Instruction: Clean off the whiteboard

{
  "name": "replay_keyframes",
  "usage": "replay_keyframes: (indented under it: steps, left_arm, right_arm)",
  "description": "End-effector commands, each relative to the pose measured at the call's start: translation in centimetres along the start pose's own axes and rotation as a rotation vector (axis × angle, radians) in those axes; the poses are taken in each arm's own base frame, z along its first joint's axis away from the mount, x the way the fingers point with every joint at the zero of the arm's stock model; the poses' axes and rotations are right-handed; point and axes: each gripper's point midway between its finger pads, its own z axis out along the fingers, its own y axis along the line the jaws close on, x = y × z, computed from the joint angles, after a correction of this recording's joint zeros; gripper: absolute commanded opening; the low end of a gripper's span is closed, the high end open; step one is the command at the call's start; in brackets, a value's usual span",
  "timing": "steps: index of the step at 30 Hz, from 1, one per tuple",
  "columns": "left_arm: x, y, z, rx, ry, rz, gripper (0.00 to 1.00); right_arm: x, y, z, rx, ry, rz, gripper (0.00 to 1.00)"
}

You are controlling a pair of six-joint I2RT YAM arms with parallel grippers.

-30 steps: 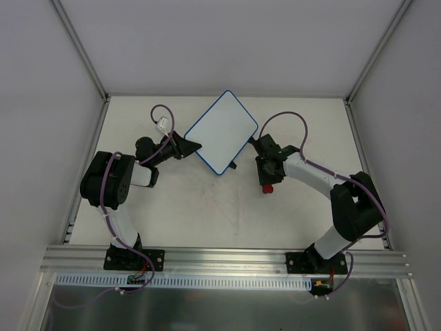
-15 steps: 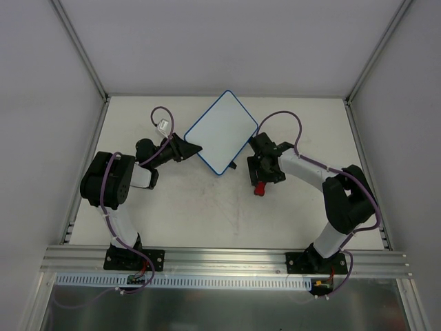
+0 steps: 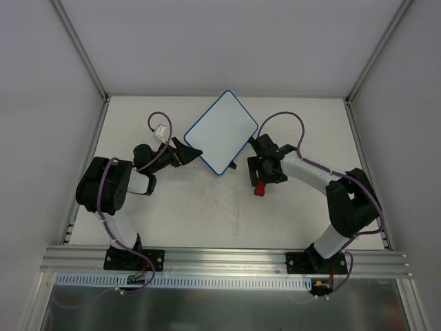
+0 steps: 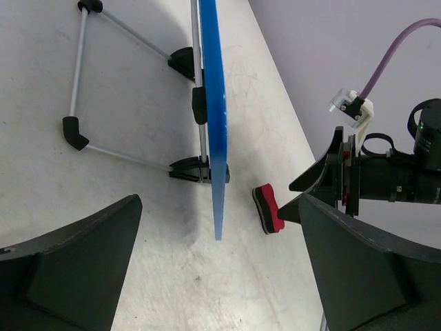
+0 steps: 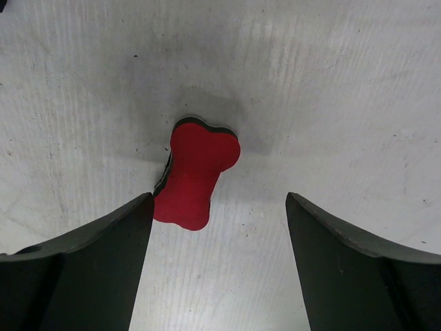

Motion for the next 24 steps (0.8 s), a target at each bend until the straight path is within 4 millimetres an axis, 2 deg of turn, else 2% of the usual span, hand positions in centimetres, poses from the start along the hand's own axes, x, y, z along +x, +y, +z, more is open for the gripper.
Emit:
replay_keyframes:
  steps: [1,5,6,7,8,9,11,12,13,14,15,16,17,18,19,20,21,22,24]
  left_arm:
    - [-5.5,-6.4,-1.2,0.209,-0.241,0.333,0.99]
    - [-5.2,-6.8,-2.2,0.193,-0.262,0.348,0.99]
    - [-5.3,-7.4,-2.6,0.199,-0.275,0.366,0.99]
    - [-4.7,-7.2,-3.1,0.188,-0.268,0.36,0.99]
    - [-4.5,-7.4,-3.5,0.184,-0.274,0.362,0.99]
    - [-4.7,-8.3,-4.1,0.193,-0.296,0.377,0.99]
    - [-4.1,-8.5,-5.2,0.178,-0.31,0.364,0.99]
    - [-4.2,-9.5,-5.7,0.196,-0.323,0.367,0.99]
    - [-3.8,-9.3,-6.0,0.181,-0.313,0.339,0.99]
    - [-4.0,-9.4,-6.2,0.171,-0.321,0.321,0.99]
    - [-4.4,-10.4,-6.6,0.183,-0.328,0.326,0.99]
    - [-3.8,-9.2,-6.3,0.129,-0.286,0.277,0.99]
    - [-3.9,-8.9,-6.3,0.098,-0.276,0.268,0.99]
    - [-4.4,-9.9,-6.7,0.088,-0.282,0.327,0.99]
    - [-4.8,-9.9,-6.8,0.059,-0.278,0.342,0.99]
    - [-3.8,-8.2,-6.9,-0.031,-0.224,0.302,0.99]
    - [-5.0,-8.9,-7.8,-0.067,-0.267,0.373,0.99]
    - [-5.6,-8.9,-8.1,-0.103,-0.271,0.392,0.99]
    - [-5.4,-8.0,-9.4,-0.211,-0.25,0.422,0.99]
  right_arm:
    - [-1.1,0.2,-1.5,-0.028,-0.088,0.016,0.81]
    - [-1.3,0.1,-2.2,-0.05,-0.152,0.021,0.82]
    - [-0.7,-0.2,-2.1,-0.047,-0.157,0.022,0.82]
    - [-1.5,0.0,-3.2,-0.07,-0.228,0.027,0.83]
    - [-1.5,0.0,-3.6,-0.081,-0.255,0.015,0.84]
    - [-1.6,0.0,-4.1,-0.096,-0.285,0.017,0.89]
    - [-1.7,-0.1,-5.4,-0.125,-0.363,0.017,0.93]
    - [-1.8,-0.2,-5.8,-0.13,-0.39,0.003,0.95]
    - [-1.8,-0.5,-6.1,-0.126,-0.414,-0.005,0.96]
    - [-2.1,-0.8,-7.3,-0.133,-0.46,-0.001,0.96]
    - [-2.3,-1.0,-8.0,-0.129,-0.485,-0.016,0.96]
    - [-2.6,-1.6,-8.7,-0.109,-0.513,-0.041,0.97]
    - [-2.9,-1.8,-9.4,-0.108,-0.539,-0.047,0.97]
    - [-3.3,-2.1,-11.1,-0.12,-0.594,-0.047,0.97]
    - [-3.6,-2.4,-12.0,-0.113,-0.626,-0.063,0.97]
    - [-3.7,-2.8,-12.8,-0.109,-0.655,-0.064,0.97]
    - [-3.9,-3.3,-14.2,-0.11,-0.706,-0.059,0.97]
    - [-4.0,-4.1,-14.7,-0.076,-0.732,-0.05,0.99]
    - [-3.6,-5.0,-14.8,-0.045,-0.751,-0.027,0.99]
